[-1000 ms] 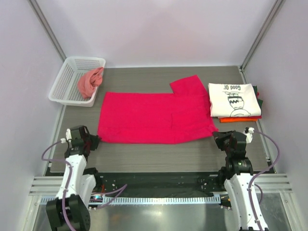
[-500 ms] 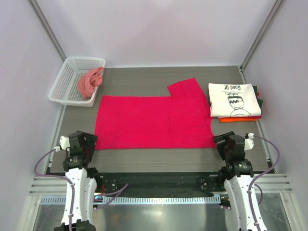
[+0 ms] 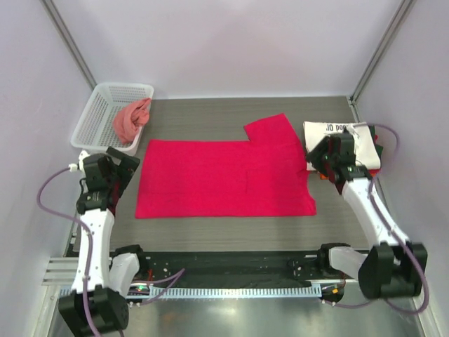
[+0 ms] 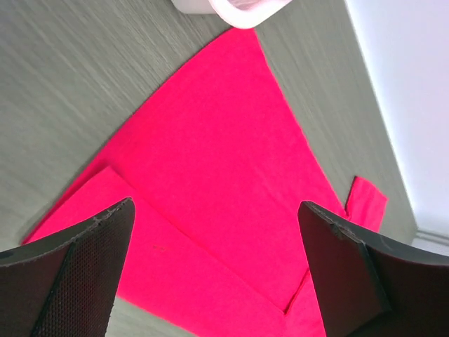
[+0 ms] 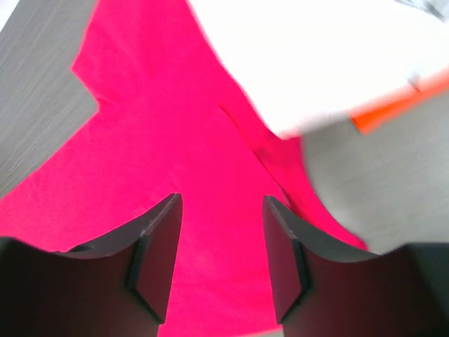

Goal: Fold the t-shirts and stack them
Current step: Fold the tshirt

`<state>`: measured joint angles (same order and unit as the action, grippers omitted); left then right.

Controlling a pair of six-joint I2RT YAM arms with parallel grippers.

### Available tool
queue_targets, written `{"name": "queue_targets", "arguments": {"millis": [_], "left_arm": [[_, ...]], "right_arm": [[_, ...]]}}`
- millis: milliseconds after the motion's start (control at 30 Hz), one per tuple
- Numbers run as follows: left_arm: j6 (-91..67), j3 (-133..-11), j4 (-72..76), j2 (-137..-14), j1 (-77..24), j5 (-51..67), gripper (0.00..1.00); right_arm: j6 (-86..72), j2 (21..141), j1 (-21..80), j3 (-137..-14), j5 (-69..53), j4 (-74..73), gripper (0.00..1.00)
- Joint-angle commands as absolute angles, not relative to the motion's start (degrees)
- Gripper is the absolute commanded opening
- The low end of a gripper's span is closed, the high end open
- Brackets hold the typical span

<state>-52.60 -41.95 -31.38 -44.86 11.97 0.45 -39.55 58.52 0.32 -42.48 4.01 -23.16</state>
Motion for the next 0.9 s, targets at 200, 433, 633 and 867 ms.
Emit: {"name": "queue_targets", "arguments": {"millis": [200, 433, 633, 867], "left_arm": [[-48.5, -49.0, -12.4, -67.6, 9.1, 5.0, 0.95], [-48.6, -53.7, -3.2, -78.4, 3.2, -3.8, 0.94], [-45.4, -59.8, 1.7, -88.7, -1.6, -7.6, 0.94], [-41.3, -65.2, 2.9, -98.2, -1.6, -9.9, 0.94]], "right_arm": [[-31.1, 93.2, 6.5, -74.3, 8.3, -17.6, 0.51], [-27.5, 115.6, 7.0, -97.8, 9.4, -18.7, 0.52], [-24.4, 133.9, 7.6, -119.8, 12.0, -24.5, 0.52], [-21.8, 146.8, 7.7, -135.7, 14.3, -29.2, 0.52]]}}
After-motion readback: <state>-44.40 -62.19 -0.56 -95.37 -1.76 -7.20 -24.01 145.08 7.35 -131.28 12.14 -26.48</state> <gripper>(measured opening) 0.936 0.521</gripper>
